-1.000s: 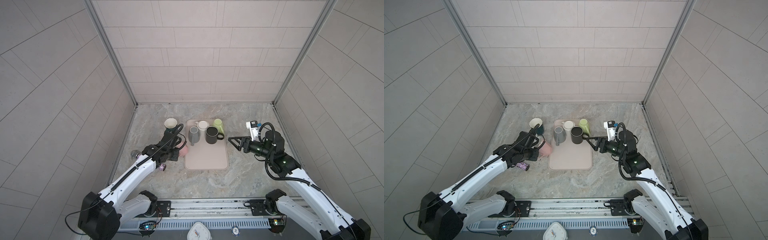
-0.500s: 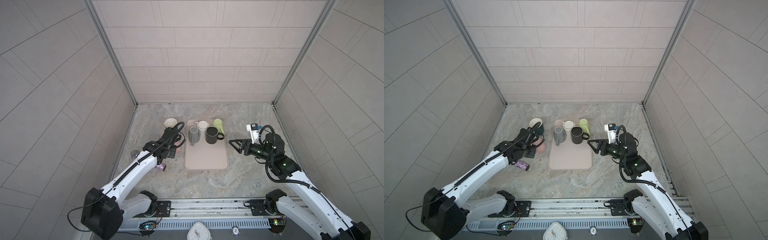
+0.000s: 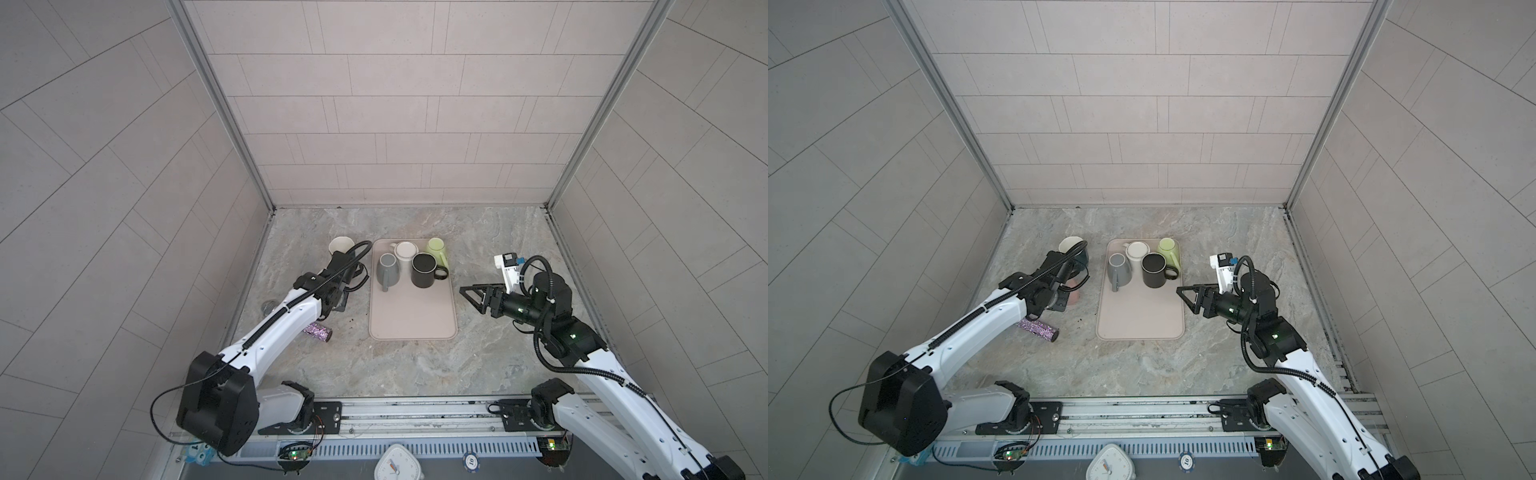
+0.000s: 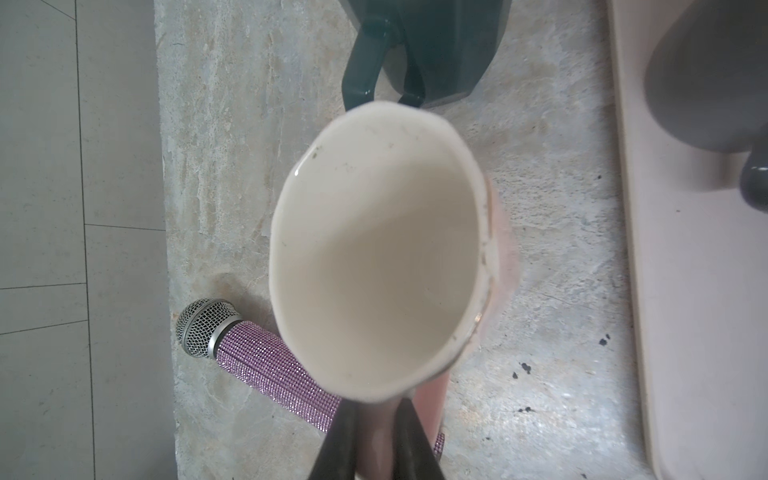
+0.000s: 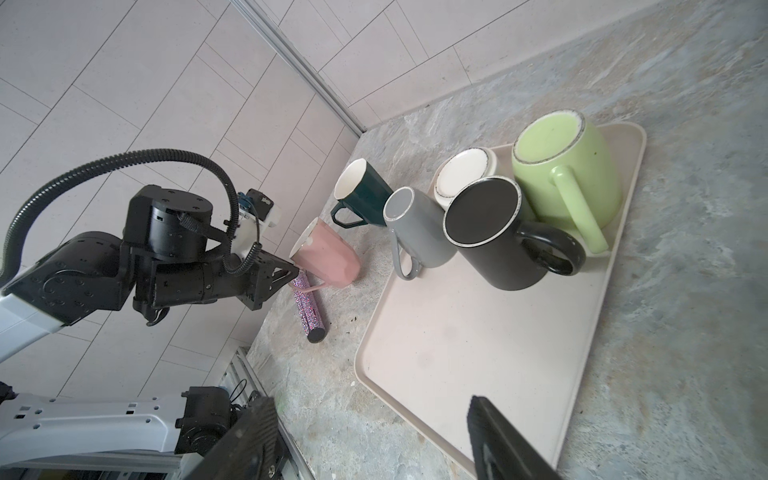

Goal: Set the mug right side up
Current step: 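Lower the upright pink mug with the left gripper beside the dark green mug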

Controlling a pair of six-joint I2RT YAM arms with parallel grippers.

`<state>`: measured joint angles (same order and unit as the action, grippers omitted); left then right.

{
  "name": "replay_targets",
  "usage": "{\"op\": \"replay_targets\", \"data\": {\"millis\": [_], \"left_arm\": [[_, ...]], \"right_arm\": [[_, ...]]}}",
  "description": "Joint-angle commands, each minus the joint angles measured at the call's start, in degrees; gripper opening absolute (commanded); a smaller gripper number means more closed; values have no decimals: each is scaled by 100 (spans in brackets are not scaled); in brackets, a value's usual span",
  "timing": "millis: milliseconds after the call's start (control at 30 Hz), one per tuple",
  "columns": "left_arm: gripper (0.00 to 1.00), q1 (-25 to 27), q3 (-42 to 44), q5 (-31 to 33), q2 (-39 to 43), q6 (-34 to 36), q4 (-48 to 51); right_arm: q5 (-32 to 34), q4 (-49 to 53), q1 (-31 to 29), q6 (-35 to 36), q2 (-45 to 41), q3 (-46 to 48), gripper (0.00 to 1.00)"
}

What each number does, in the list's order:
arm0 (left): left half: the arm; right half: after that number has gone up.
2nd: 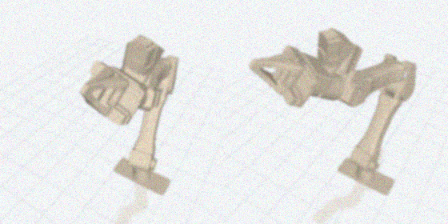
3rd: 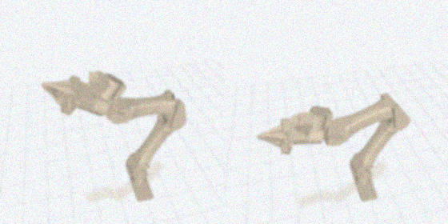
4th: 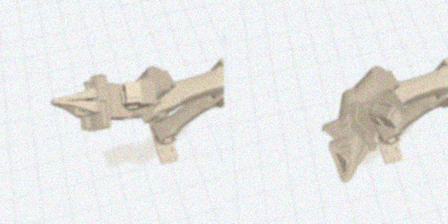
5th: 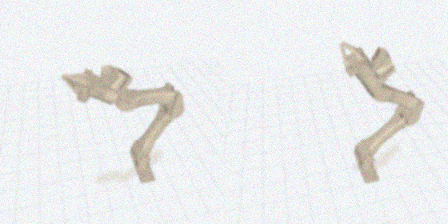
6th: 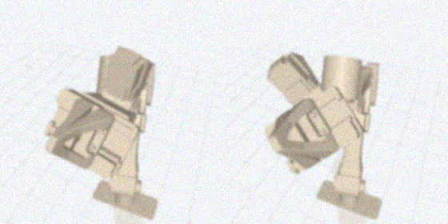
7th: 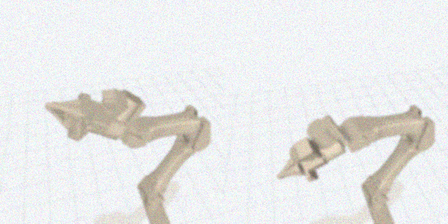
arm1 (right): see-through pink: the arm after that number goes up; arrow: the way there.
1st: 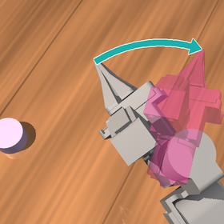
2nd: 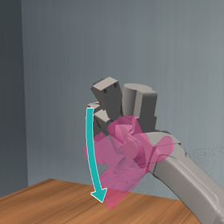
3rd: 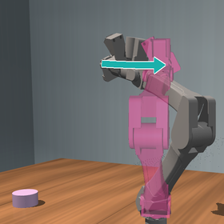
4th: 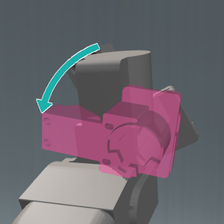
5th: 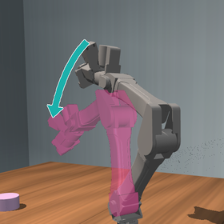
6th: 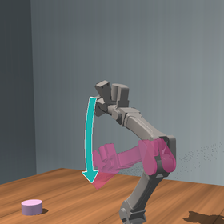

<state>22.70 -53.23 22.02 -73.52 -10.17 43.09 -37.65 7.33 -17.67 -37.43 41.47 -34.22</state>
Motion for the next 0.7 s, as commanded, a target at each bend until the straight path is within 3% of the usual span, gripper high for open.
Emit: {"op": "replay_targets", "data": {"millis": [0, 467, 667], "left_arm": [[0, -182, -278, 313, 23, 71, -271], [0, -359, -890, 509, -985, 154, -283], [0, -361, -681, 461, -862, -46, -395]], "right_arm": [[47, 163, -8, 117, -147, 34, 73], [248, 199, 0, 198, -245, 170, 73], [258, 297, -6, 306, -255, 144, 74]]}}
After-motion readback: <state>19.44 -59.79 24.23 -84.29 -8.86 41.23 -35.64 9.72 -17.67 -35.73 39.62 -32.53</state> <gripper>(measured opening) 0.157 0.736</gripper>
